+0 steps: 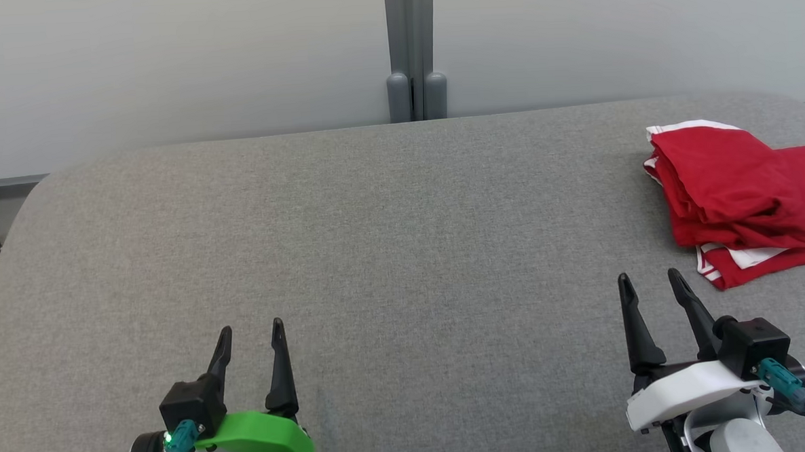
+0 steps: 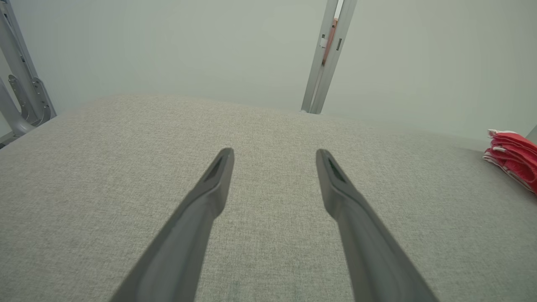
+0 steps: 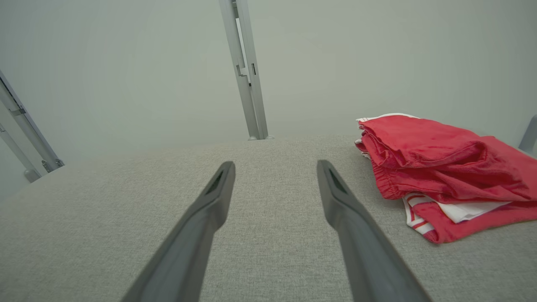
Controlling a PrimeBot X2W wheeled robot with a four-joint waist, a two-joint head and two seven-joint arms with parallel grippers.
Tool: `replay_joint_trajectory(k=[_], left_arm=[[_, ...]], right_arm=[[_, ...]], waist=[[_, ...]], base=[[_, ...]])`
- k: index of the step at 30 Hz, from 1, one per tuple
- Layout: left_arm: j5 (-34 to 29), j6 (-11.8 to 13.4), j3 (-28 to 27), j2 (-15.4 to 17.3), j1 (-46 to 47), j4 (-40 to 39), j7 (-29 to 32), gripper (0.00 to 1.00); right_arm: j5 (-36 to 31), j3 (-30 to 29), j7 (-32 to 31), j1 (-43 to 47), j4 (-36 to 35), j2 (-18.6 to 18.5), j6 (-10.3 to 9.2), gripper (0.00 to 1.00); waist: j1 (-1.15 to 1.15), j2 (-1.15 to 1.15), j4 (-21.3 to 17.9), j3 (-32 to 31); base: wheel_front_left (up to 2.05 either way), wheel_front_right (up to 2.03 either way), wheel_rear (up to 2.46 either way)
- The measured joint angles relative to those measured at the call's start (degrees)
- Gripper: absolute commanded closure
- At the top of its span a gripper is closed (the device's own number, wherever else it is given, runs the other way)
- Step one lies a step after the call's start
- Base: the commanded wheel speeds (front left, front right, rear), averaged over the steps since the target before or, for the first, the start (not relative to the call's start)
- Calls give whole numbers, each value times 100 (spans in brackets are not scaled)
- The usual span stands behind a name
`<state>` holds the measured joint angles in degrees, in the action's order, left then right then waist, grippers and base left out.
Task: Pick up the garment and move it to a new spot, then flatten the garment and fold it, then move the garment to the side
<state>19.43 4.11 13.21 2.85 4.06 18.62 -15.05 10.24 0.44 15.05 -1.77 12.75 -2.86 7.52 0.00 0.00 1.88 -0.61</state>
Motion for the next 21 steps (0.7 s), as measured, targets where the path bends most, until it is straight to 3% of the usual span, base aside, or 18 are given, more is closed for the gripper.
replay_joint_trajectory(k=[14, 15, 21], left_arm=[[-83, 44, 42, 0, -15, -19, 0, 0], [-83, 43, 41, -1, -15, 5, 2, 100], [101, 32, 13, -5, -125, 207, 94, 100]], right_arm=[[2, -8, 0, 5, 55, 0, 0, 0], [2, -4, 0, 9, 78, 3, 0, 100], [196, -8, -88, 142, 311, 40, 0, 100]], waist=[[0, 0, 30, -13], [0, 0, 30, -13], [0, 0, 26, -12]], base=[[0, 0, 0], [0, 0, 0], [0, 0, 0]])
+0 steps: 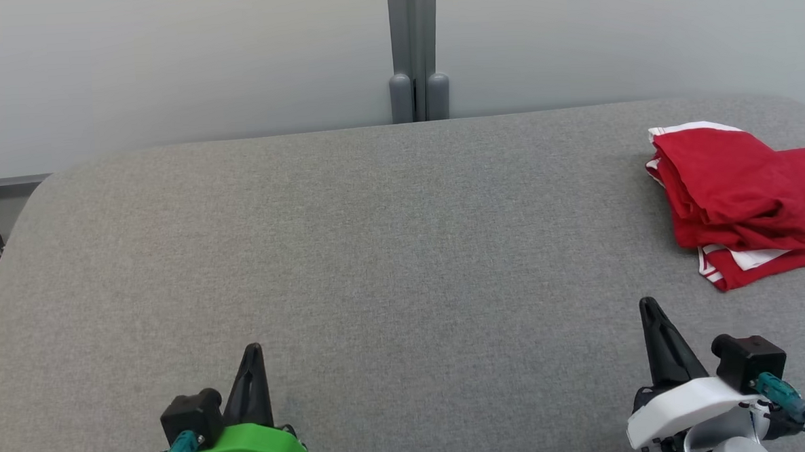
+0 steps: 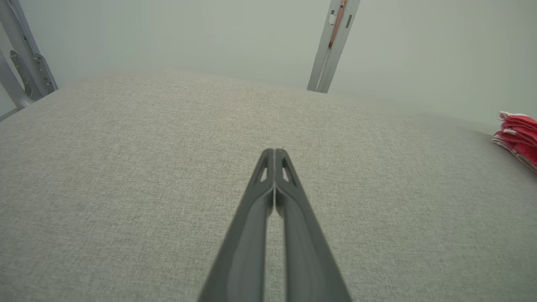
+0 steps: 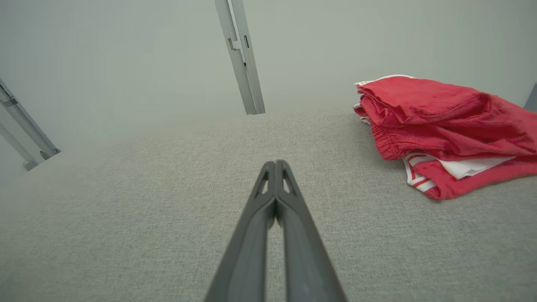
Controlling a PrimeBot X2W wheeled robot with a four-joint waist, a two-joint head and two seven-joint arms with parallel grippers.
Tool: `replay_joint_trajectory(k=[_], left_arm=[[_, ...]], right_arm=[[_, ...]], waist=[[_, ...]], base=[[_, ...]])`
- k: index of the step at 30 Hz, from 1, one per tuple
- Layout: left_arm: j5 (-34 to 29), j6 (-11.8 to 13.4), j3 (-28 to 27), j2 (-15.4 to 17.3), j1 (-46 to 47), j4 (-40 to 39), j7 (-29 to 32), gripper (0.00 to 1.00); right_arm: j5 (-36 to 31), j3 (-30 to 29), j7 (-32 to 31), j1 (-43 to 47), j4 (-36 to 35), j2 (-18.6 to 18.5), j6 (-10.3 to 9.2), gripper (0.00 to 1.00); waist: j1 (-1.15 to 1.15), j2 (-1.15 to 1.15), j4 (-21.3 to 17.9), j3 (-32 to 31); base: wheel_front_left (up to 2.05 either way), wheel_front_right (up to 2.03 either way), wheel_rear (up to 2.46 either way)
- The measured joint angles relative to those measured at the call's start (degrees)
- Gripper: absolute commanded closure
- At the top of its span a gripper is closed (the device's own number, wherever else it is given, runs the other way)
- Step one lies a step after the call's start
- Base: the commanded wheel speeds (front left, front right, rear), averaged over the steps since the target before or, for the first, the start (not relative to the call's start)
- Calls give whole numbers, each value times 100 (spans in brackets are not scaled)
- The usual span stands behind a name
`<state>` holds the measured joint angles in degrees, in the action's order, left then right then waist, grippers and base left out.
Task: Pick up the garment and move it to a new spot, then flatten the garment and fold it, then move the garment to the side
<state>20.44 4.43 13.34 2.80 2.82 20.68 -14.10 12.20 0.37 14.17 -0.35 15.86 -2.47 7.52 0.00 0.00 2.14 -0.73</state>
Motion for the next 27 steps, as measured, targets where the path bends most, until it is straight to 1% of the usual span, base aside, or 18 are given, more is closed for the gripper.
replay_joint_trajectory(k=[14, 27], left_arm=[[1332, -201, -346, 0, 8, -126, 368, 100], [2391, -350, -625, 1, 23, -223, 661, 100]], right_arm=[[1486, -129, -375, -36, -15, -2, 0, 100], [2660, -224, -671, -128, -34, -3, 0, 100]], waist=[[0, 0, -25, 8], [0, 0, -48, 16]], base=[[0, 0, 0], [0, 0, 0]])
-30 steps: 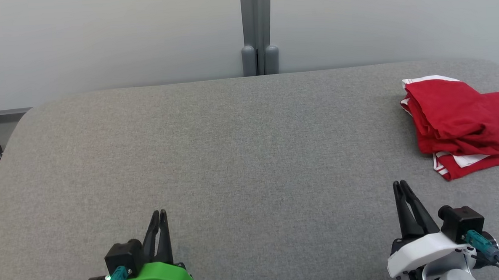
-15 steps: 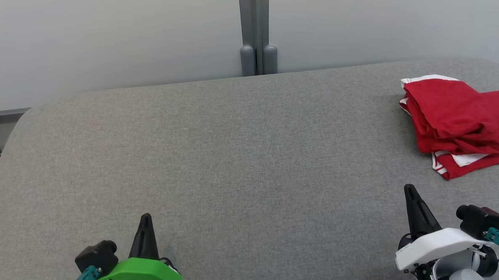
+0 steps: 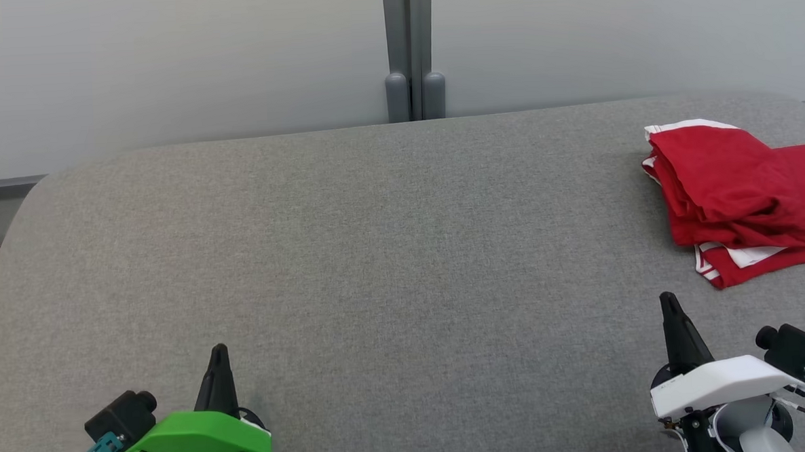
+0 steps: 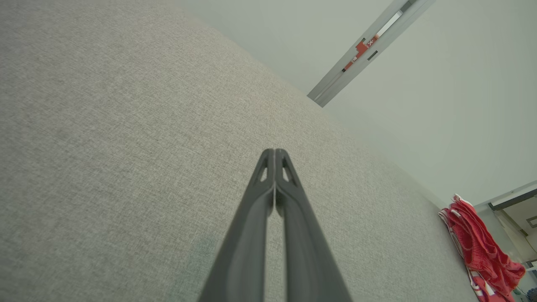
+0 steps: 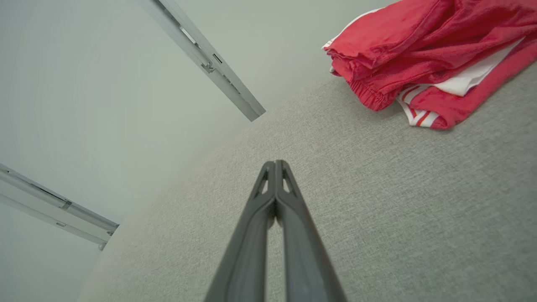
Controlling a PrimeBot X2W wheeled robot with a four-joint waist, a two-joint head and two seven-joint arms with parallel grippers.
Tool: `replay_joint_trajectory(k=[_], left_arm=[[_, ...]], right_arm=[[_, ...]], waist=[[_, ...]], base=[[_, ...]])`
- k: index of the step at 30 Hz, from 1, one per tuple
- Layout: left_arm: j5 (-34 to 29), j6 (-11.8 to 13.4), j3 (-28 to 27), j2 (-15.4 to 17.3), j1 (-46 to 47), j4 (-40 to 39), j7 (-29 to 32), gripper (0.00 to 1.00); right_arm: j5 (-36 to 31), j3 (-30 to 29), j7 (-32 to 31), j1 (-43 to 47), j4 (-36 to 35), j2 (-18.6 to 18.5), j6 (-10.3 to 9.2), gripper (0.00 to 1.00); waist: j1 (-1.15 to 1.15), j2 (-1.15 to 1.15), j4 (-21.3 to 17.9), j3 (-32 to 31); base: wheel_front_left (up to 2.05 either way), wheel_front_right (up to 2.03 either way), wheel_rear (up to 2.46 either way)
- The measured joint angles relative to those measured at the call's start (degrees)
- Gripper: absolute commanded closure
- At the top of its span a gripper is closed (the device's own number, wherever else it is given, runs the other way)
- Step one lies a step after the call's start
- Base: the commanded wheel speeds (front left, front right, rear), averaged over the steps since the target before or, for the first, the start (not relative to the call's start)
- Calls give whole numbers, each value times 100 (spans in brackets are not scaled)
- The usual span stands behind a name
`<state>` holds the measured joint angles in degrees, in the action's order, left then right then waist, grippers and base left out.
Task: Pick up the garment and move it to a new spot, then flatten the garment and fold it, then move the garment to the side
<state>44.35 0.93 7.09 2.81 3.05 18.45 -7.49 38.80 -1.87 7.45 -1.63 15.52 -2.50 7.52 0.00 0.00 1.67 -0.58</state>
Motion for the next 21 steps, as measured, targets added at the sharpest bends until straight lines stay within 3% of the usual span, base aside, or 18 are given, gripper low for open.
replay_joint_trajectory(k=[21], left_arm=[[1426, -236, -388, 2, 90, -148, 399, 100]], right_arm=[[1572, -140, -416, -142, -22, -4, -4, 100]], waist=[[0, 0, -36, 12]], base=[[0, 0, 0]])
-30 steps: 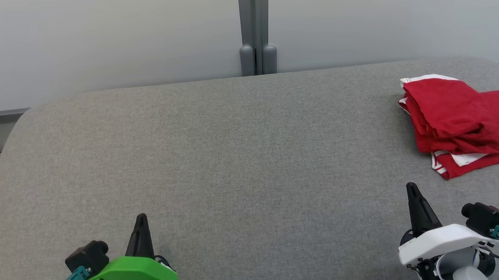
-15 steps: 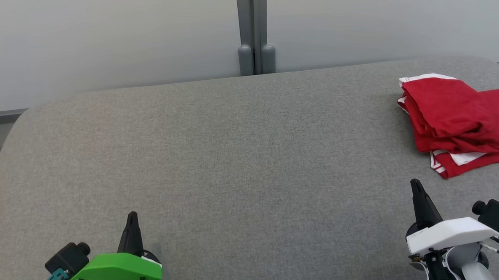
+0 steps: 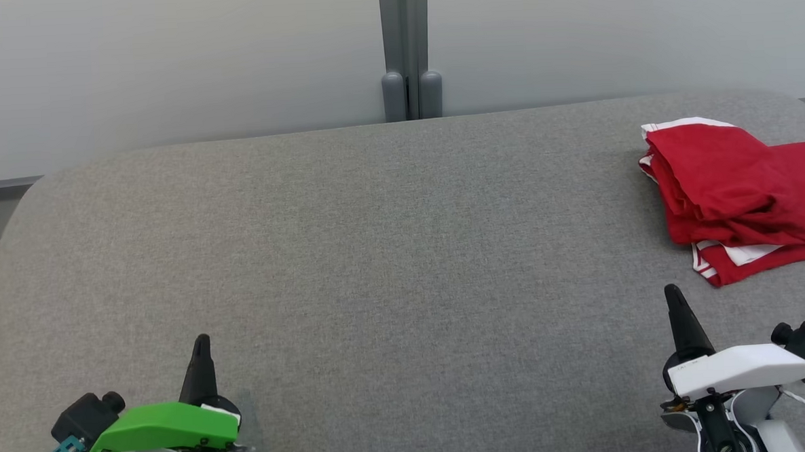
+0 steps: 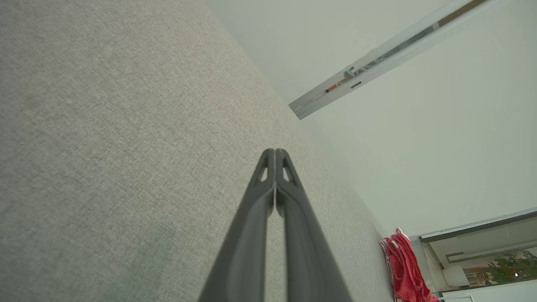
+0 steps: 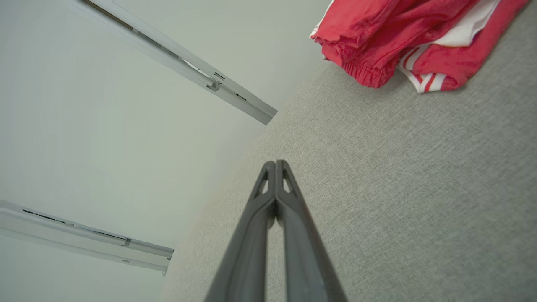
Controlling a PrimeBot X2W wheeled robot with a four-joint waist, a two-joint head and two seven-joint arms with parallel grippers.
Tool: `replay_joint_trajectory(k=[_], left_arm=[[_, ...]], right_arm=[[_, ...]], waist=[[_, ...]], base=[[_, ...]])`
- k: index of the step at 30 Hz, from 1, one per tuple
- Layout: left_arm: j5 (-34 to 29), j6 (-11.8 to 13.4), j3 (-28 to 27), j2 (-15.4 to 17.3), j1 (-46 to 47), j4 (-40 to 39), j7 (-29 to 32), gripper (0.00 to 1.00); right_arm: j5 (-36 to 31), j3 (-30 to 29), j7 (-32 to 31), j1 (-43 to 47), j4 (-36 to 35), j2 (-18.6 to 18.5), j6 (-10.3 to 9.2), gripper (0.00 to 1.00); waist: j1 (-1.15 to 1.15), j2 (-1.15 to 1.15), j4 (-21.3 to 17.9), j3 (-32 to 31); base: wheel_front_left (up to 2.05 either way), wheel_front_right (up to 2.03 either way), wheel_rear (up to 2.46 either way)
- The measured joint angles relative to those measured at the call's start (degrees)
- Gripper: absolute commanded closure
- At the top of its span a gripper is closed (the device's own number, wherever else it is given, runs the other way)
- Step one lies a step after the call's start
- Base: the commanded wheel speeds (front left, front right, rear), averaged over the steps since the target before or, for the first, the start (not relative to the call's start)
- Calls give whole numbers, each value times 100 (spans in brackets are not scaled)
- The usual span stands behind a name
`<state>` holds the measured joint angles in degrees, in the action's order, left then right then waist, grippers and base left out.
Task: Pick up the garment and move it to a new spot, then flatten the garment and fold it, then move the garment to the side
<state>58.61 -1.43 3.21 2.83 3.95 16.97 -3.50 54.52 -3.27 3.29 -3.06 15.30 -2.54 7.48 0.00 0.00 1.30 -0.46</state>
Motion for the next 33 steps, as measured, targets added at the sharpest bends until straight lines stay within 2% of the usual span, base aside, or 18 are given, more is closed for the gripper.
replay_joint_trajectory(k=[33], left_arm=[[1775, -263, -500, 7, 91, -181, 511, 100]], right_arm=[[1973, -177, -523, -194, -34, -8, 0, 100]], waist=[[0, 0, -59, 19]], base=[[0, 0, 0]])
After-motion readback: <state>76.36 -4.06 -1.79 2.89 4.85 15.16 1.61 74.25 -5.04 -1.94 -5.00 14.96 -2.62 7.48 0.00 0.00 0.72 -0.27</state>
